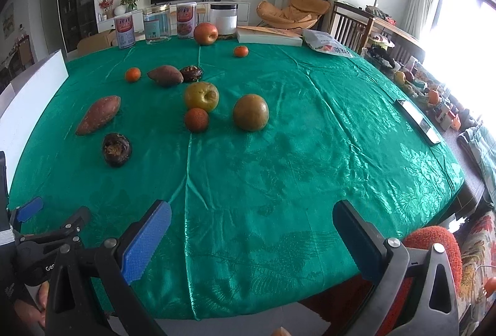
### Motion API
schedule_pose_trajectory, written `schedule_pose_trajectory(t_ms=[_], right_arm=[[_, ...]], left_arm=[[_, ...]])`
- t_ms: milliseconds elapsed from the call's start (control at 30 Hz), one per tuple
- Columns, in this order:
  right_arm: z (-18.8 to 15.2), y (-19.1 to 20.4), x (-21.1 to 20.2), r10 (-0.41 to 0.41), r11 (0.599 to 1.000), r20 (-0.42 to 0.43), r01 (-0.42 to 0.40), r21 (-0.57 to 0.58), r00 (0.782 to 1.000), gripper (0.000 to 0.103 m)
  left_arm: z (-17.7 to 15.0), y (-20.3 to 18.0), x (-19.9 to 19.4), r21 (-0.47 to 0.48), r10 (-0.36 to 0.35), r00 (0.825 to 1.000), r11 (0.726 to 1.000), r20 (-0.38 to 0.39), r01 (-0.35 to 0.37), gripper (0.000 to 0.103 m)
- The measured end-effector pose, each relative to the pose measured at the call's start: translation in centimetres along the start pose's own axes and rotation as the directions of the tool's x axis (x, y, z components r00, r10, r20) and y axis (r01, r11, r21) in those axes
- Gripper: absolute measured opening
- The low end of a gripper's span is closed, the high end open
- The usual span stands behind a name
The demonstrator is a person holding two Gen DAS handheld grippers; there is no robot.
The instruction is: Organize fruits
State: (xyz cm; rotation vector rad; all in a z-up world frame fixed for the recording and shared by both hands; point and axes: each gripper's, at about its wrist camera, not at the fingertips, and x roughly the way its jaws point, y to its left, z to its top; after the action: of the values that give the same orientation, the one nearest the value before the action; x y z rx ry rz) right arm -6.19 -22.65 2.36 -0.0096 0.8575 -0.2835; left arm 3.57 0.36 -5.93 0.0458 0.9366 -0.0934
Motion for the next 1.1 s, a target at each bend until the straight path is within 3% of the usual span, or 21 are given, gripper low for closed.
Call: schedule_pose_trajectory(t_ms=[433,967,1033,1100], right_arm=[[0.1,0.1,0.0,-0.037,0.999,-0.032,0.037,-0.011,0.999,0.103],[-0.3,-0.3,0.8,-0.023,1.0,-0.069,0.024,0.011,0.997,0.103],[-0.4,-0.7,0.6,0.028,0.998,-0.035,-0.027,0.049,0.999,0.103],[-0.6,-1.4,-0.1,0.113,0.989,0.058,-0.118,0.093,0.992,0.103]], left_arm=[[0.0,0.1,0.0,-0.011,0.006,0.999,1.0,-0.051,-0.007,0.103],[0.0,0.3,-0.1,0.002,0.0,0.999,1.0,-0.047,0.0,0.103],[-0.2,0.2,-0.2,0.004,-0.001,0.999,1.0,-0.034,0.001,0.103],[-0.4,0.3,-0.3,0.002,0.0,1.0,1.0,-0.021,0.0,0.103]])
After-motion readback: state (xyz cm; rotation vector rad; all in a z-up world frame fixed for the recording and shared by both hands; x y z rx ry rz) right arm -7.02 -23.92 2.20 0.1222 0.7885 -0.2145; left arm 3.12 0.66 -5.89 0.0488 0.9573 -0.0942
